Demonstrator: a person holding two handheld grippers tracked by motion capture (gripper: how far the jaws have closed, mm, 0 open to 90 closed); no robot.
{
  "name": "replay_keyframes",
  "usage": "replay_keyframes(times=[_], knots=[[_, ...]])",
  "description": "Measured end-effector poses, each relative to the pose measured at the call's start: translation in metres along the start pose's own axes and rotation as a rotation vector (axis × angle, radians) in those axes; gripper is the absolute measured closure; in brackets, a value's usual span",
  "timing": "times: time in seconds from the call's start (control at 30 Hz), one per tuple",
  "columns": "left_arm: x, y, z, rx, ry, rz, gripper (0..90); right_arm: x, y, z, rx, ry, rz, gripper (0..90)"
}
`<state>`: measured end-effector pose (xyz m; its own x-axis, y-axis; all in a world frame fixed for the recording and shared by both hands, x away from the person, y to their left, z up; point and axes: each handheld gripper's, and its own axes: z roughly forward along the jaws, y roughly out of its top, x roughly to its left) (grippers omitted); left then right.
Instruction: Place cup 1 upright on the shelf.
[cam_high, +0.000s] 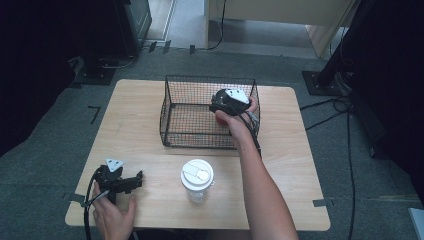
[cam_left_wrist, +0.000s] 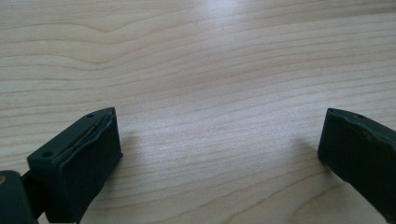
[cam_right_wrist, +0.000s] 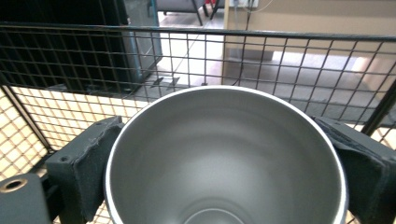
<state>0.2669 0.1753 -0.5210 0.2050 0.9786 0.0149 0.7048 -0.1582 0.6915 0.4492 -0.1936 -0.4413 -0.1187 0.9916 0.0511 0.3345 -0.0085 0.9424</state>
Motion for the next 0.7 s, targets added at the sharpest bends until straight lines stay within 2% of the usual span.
replay_keyframes(times=[0.17, 0.23, 0.37, 0.5, 0.57, 0.7], knots=[[0.0, 0.0, 0.0, 0.0, 0.0, -0.001, 0.0, -0.001, 0.003, -0.003, -0.003, 0.023, 0.016, 4.6], [0.0, 0.0, 0.0, 0.0, 0.0, -0.001, 0.0, 0.0, 0.005, -0.005, -0.021, 0.027, -0.013, 0.9], [0.0, 0.0, 0.0, 0.0, 0.0, -0.001, 0.0, 0.001, 0.009, -0.009, -0.03, 0.042, -0.001, 0.0], [0.0, 0.0, 0.0, -0.001, 0.0, -0.001, 0.0, 0.001, 0.014, -0.017, -0.072, 0.023, -0.007, 0.0], [0.0, 0.0, 0.0, 0.001, 0.0, -0.001, 0.0, 0.001, 0.018, -0.021, -0.076, 0.033, 0.011, 0.0], [0.0, 0.0, 0.0, 0.001, 0.0, -0.001, 0.0, 0.001, 0.024, -0.028, -0.112, 0.045, 0.012, 0.0]])
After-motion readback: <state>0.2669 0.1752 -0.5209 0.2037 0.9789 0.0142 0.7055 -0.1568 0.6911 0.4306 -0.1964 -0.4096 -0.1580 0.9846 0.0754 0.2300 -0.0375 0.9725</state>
